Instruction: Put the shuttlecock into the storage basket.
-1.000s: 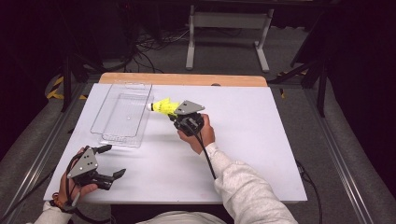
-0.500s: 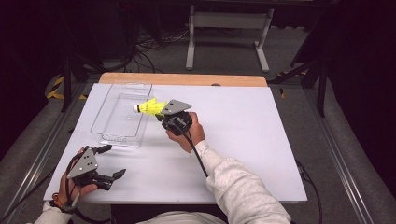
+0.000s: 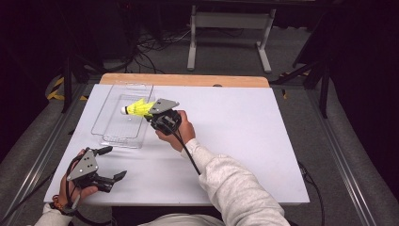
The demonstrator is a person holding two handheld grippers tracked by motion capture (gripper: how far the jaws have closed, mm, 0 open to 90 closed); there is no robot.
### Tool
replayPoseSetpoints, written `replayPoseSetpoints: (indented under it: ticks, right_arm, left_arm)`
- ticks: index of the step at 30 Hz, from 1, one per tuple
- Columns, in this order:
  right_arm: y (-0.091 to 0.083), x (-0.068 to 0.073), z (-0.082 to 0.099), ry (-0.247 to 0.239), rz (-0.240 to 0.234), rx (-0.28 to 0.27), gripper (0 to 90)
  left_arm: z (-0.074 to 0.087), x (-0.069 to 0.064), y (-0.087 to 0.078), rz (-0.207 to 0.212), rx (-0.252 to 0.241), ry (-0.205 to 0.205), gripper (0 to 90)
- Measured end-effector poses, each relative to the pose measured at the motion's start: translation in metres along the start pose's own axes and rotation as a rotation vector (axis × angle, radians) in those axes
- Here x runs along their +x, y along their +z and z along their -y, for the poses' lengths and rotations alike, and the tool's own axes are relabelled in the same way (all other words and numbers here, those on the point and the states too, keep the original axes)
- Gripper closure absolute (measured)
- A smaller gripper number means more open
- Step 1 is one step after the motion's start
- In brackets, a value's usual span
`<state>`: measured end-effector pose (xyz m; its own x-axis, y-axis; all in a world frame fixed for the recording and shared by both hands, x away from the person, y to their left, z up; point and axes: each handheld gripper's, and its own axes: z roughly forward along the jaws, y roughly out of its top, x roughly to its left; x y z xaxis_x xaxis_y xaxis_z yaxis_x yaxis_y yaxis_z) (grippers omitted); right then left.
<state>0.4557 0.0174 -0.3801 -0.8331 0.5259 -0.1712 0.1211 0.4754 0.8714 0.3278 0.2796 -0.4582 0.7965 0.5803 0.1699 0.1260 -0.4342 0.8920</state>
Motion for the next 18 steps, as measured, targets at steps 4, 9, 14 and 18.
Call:
replayPoseSetpoints:
  ticks: [4,9,14,18]
  right_arm:
    - [0.006,0.005,-0.007,-0.013,-0.015,0.001,87.2]
    - [0.012,0.011,-0.012,-0.022,-0.032,0.004,87.2]
    - [0.019,0.015,-0.014,-0.03,-0.045,0.011,87.3]
    - [0.023,0.017,-0.015,-0.024,-0.037,-0.002,87.3]
  left_arm:
    - [0.0,0.001,-0.001,0.003,-0.003,-0.006,4.8]
    - [0.0,0.0,-0.002,0.001,-0.007,-0.007,4.8]
    - [0.0,0.0,-0.003,0.002,-0.004,-0.007,4.8]
    - [0.001,0.0,-0.003,0.003,-0.002,-0.007,4.8]
